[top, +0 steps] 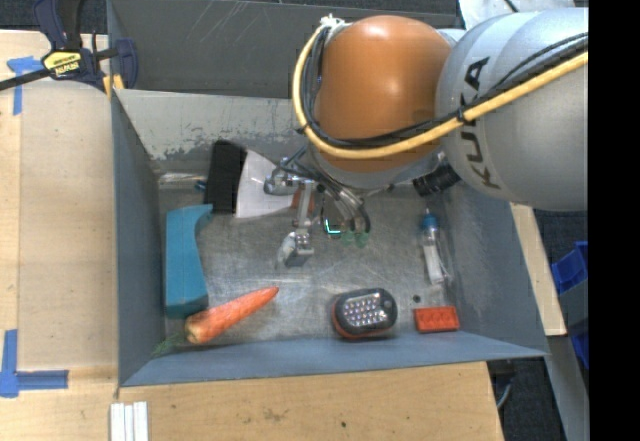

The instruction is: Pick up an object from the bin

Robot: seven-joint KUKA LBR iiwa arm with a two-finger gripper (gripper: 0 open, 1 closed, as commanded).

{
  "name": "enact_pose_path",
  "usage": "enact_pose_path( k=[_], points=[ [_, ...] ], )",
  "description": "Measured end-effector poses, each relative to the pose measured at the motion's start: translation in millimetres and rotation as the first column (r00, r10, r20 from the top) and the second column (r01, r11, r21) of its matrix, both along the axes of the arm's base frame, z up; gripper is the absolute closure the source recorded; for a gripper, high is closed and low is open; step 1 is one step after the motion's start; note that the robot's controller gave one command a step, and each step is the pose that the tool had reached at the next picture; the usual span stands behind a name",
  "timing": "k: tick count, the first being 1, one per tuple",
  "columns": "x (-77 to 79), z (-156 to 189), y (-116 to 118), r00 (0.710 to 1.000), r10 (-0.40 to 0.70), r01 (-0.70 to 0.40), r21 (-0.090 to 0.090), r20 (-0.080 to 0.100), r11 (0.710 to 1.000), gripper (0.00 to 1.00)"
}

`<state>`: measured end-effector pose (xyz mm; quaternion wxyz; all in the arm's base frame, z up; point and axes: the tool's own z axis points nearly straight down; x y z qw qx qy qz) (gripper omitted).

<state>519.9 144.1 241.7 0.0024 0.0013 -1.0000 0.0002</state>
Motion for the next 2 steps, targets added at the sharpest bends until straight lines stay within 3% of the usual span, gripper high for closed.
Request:
enact_pose_path(
  k=[1,2],
  points=[
    [1.6,4,-1,1.0,-0.002,0.002,0.002,0.008,1.0,0.0],
    [0.3,-28,5,0.998,0.053,-0.054,0.002,0.014,0.999,0.0]
  ],
)
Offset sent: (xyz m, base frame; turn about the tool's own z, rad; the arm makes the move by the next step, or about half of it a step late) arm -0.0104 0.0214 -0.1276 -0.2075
